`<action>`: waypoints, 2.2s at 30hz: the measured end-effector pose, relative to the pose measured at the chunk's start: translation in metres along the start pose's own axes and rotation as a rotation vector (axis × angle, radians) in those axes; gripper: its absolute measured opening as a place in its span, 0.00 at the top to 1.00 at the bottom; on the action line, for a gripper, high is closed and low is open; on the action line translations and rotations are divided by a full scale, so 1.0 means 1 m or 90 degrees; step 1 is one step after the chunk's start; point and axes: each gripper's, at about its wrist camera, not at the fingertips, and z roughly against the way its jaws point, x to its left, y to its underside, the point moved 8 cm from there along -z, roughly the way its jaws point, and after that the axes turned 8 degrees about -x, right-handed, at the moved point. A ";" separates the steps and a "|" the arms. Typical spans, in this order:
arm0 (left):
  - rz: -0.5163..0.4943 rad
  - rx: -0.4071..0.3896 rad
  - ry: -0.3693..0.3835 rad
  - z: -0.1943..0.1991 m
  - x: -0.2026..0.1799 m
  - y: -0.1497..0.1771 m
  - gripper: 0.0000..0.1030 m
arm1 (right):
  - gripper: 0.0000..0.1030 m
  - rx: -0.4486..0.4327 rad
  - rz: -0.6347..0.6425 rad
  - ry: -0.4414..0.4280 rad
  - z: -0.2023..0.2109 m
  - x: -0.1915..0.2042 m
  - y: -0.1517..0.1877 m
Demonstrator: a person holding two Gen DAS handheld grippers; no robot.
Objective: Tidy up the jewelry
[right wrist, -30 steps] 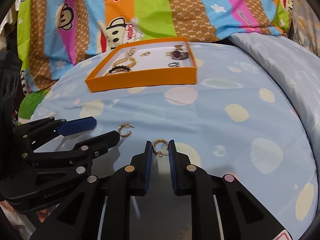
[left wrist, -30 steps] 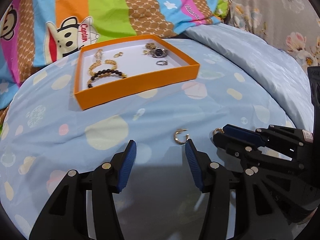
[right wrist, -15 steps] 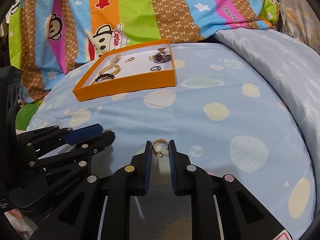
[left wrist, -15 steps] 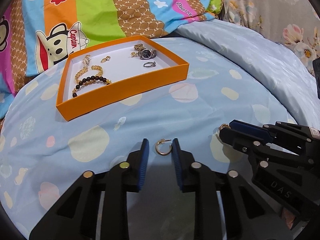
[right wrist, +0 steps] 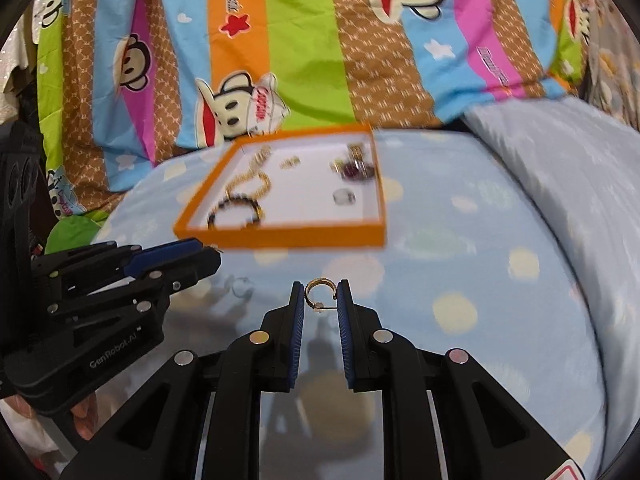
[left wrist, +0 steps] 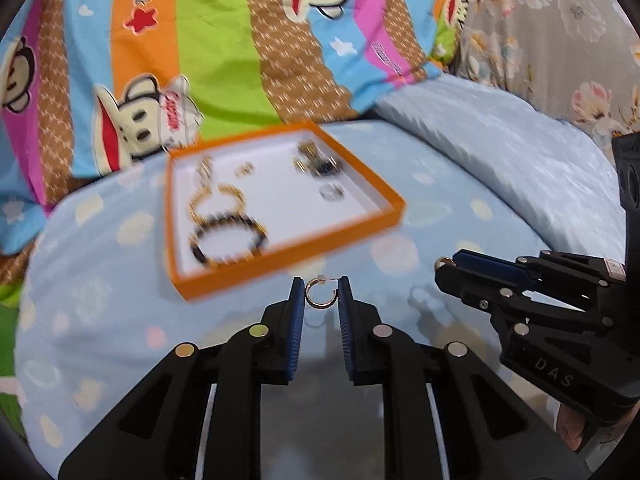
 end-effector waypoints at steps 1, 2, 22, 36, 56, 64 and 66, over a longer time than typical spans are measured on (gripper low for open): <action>-0.001 -0.007 -0.008 -0.003 0.005 -0.009 0.84 | 0.85 -0.011 0.008 -0.001 -0.007 0.002 -0.014; 0.002 -0.018 -0.023 -0.008 0.013 -0.022 0.84 | 0.85 -0.015 0.011 -0.002 -0.013 0.004 -0.023; 0.089 0.074 0.056 -0.130 0.055 -0.049 0.82 | 0.85 0.037 -0.053 -0.041 -0.139 -0.014 -0.073; 0.132 0.000 -0.063 -0.105 0.102 -0.064 0.67 | 0.85 0.063 -0.008 -0.062 -0.156 0.009 -0.065; 0.124 -0.025 -0.086 -0.081 0.100 -0.057 0.67 | 0.76 -0.031 -0.013 0.018 -0.099 -0.014 -0.082; 0.083 -0.043 -0.127 -0.050 0.075 -0.033 0.67 | 0.74 -0.039 0.014 0.055 -0.071 0.000 -0.052; 0.071 -0.046 -0.142 -0.044 0.071 -0.025 0.67 | 0.74 -0.042 0.018 0.066 -0.065 0.001 -0.045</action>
